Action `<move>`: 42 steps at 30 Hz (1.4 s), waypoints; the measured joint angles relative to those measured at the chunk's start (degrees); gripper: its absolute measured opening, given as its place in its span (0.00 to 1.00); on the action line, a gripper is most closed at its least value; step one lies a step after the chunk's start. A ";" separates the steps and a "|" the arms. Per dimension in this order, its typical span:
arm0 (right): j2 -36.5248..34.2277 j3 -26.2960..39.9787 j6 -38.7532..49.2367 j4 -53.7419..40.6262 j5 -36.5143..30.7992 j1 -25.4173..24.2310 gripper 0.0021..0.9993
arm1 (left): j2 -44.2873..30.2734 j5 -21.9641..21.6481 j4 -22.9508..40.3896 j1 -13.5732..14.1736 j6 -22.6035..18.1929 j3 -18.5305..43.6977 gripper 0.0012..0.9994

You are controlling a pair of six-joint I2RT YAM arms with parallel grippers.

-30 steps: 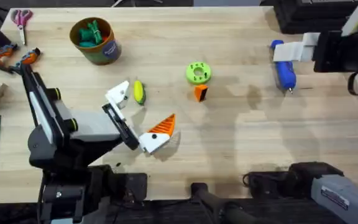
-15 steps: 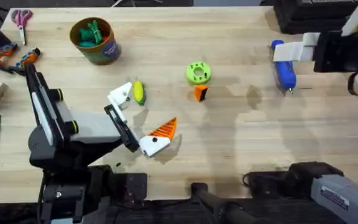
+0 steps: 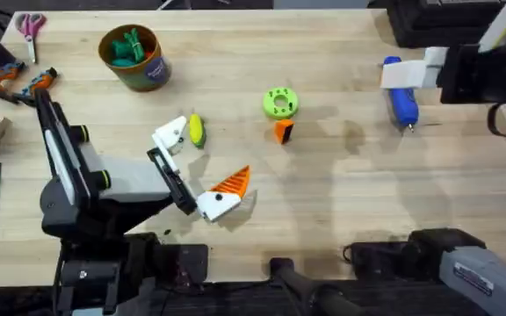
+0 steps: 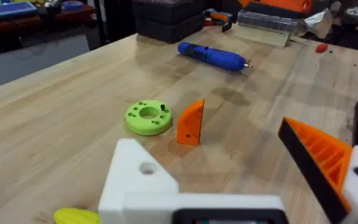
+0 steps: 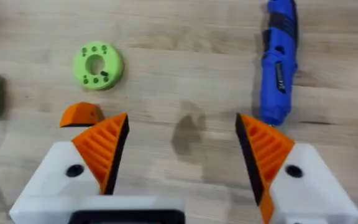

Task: Pick up the gripper from the table and insert it into the empty holder that is missing its gripper. Then pick up a screw, insert it into the mounting hole, and use the screwdriver to tighten it. Finally, clean up the table by picking up the vegetable and placing it into the bucket.

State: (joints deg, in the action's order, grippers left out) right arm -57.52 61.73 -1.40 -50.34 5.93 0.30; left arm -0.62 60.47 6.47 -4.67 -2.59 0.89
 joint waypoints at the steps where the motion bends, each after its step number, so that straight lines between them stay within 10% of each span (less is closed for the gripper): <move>1: 0.00 0.00 0.10 0.03 0.73 0.29 0.99 | 0.00 0.00 0.01 0.00 0.00 0.00 0.99; 17: -18.94 2.42 0.25 1.65 2.87 25.49 0.99 | 0.00 0.00 0.01 0.00 0.00 0.00 0.99; 42: -36.38 8.83 0.13 1.92 0.68 34.35 0.98 | 0.00 0.00 0.01 0.00 0.00 0.00 0.99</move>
State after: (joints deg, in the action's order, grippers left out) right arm -93.90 70.57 -1.26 -48.42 6.61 34.65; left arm -0.62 60.47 6.48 -4.67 -2.59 0.89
